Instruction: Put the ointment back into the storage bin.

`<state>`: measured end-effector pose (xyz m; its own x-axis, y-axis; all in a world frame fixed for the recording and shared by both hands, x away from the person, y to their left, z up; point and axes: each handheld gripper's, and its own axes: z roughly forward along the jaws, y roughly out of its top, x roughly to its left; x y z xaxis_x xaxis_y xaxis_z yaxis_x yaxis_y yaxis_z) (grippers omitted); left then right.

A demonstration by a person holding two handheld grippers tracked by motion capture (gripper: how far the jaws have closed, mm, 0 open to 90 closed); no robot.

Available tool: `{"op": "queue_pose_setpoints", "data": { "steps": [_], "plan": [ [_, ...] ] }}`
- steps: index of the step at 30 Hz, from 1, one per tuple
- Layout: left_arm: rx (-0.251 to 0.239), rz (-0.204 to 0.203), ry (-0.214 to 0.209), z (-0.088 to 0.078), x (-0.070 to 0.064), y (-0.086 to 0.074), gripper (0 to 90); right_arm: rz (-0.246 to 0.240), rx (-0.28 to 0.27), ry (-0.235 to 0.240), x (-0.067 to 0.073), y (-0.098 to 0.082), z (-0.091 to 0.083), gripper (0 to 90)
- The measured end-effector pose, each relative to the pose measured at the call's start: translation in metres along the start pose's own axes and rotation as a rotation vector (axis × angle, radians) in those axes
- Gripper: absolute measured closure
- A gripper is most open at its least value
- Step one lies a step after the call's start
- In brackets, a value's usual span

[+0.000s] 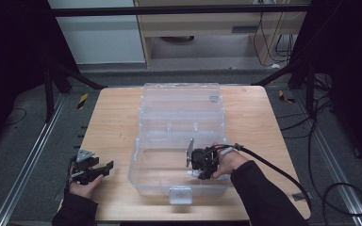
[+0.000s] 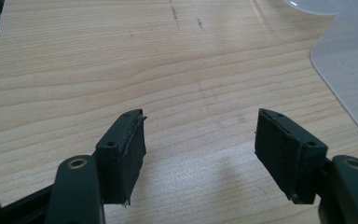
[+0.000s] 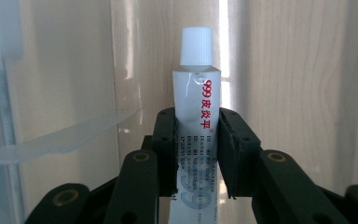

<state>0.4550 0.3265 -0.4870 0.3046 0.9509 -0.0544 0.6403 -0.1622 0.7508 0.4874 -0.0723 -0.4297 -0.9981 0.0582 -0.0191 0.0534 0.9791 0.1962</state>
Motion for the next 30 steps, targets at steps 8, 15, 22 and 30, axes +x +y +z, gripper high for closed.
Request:
{"op": "queue_pose_setpoints", "data": {
  "steps": [8, 15, 22, 30],
  "plan": [
    [-0.002, 0.003, -0.001, 0.000, 0.000, 0.000, 33.6, 0.006, 0.027, 0.004, -0.001, 0.001, 0.012, 69.4],
    [-0.001, 0.003, 0.000, 0.000, 0.000, 0.000, 33.7, -0.013, 0.037, -0.004, -0.001, 0.001, 0.020, 69.2],
    [-0.001, 0.004, 0.000, 0.000, 0.000, 0.000, 33.7, -0.007, 0.062, -0.002, -0.001, 0.001, 0.021, 68.9],
    [-0.002, 0.000, 0.000, 0.000, 0.000, 0.000, 33.6, -0.002, 0.056, 0.008, -0.001, 0.001, 0.020, 67.9]
  ]
}}
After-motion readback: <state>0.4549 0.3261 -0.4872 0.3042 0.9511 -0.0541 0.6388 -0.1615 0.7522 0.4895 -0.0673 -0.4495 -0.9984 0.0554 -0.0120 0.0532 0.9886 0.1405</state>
